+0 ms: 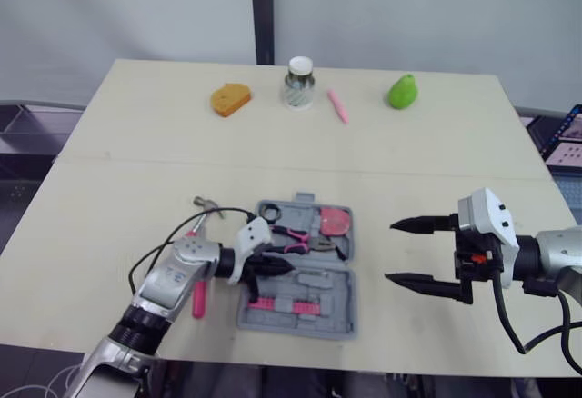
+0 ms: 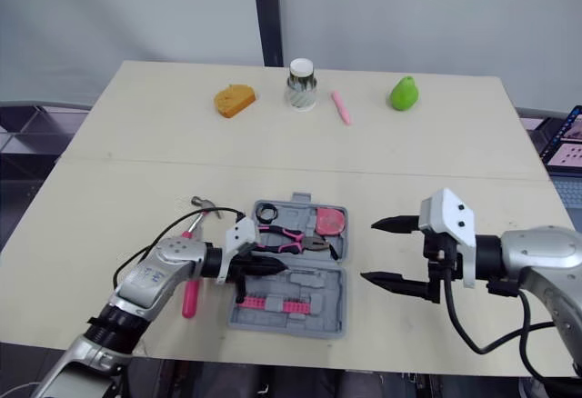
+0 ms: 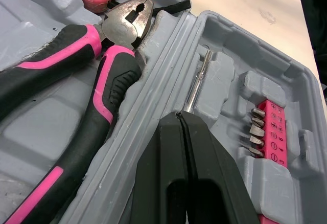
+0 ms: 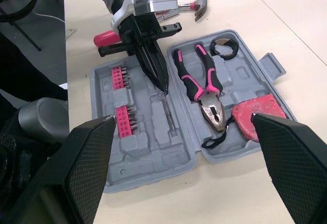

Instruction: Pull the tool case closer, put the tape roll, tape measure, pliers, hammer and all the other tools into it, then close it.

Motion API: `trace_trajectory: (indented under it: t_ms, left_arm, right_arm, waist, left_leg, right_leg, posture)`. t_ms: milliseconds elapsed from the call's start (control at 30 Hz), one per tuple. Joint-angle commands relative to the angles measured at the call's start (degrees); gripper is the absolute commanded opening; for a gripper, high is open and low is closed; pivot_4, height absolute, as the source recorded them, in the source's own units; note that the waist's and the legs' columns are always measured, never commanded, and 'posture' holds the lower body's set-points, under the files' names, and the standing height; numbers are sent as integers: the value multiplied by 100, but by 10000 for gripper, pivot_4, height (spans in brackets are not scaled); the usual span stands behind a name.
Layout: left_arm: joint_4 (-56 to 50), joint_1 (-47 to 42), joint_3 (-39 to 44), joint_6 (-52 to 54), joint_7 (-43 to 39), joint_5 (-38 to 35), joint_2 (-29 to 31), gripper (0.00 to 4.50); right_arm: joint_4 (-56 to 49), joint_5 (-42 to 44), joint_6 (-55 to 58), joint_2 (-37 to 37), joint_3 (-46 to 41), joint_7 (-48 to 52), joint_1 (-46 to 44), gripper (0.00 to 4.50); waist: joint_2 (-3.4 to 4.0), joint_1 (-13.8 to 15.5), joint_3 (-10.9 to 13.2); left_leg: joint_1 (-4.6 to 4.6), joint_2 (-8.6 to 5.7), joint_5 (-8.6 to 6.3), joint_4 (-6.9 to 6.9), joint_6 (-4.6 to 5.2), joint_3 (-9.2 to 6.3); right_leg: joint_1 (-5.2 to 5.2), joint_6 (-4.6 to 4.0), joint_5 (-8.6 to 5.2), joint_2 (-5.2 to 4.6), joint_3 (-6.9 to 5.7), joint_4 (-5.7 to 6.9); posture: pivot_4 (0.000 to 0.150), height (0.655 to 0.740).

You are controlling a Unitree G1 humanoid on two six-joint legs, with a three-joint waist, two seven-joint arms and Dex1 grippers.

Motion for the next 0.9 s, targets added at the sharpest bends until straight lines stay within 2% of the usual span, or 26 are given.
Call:
trace_trajectory:
  t_ms: [33, 900]
  left_arm:
    - [-129, 25, -13, -9, -56, -31, 14, 308]
    - [69, 310, -900, -1640, -160, 1269, 427, 308]
  right_arm:
    - [-152, 64, -54, -43, -211, -32, 1, 45000]
    - [-109, -248, -272, -20, -131, -49, 86, 45000]
  waist:
    - [0, 1, 0]
    - [4, 1, -9]
  left_leg:
    - [0, 0, 0, 0, 0, 0]
    - [2, 0, 0, -1, 0, 1]
  right_leg:
    - [0, 0, 0, 0, 0, 0]
    - [0, 0, 0, 0, 0, 0]
  posture:
    - [1500, 7400]
    - [1500, 7400]
